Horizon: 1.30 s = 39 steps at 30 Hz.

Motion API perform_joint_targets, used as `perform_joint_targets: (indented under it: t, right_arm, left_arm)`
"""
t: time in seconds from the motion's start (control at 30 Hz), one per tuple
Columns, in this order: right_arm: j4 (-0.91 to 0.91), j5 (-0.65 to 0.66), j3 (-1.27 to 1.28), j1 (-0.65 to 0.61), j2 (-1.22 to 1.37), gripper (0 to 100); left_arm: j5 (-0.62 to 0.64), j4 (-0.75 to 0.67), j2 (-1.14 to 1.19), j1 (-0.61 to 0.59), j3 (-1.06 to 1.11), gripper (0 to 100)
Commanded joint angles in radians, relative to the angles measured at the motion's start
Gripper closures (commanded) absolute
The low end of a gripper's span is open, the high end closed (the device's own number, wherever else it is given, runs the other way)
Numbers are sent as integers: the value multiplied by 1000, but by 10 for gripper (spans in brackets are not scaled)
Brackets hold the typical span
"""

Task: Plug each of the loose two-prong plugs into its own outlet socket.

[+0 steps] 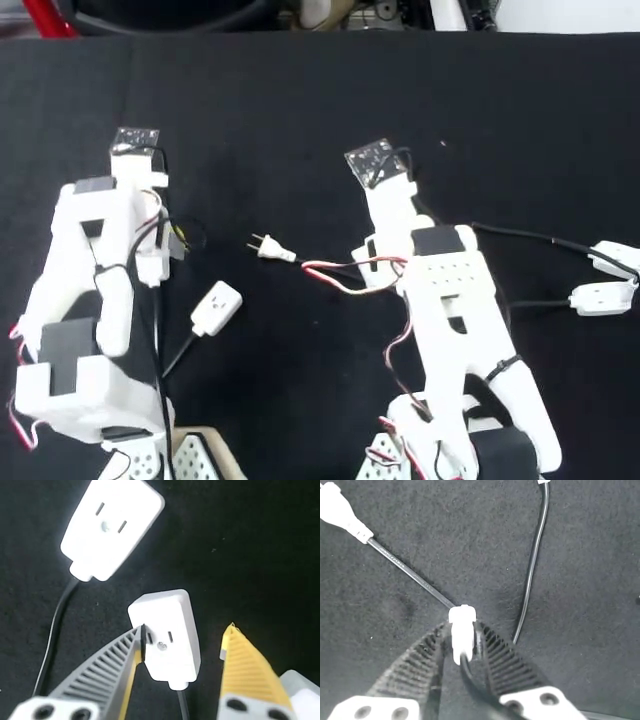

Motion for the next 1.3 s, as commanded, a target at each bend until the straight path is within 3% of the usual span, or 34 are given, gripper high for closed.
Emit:
perform_joint_targets:
  t: [0.0, 0.33, 0.5, 0.77, 1.03, 1.27]
  right_arm:
    - [-11, 8, -54, -9, 2, 986]
    - [-11, 8, -54, -9, 2, 986]
    - [-12, 8, -54, -9, 2, 986]
    - [-15, 9, -54, -9, 2, 986]
    - [-11, 9, -54, -9, 2, 986]
    - [-11, 9, -53, -9, 2, 986]
  left_arm:
    - [-14, 63, 92, -19, -62, 748]
    - [-48, 100, 129, -54, -93, 748]
    - [-48, 29, 81, -70, -54, 798]
    - [-91, -98, -230, -56, 205, 766]
    - [-124, 40, -368, -50, 206, 740]
    - [-120, 49, -382, -59, 153, 741]
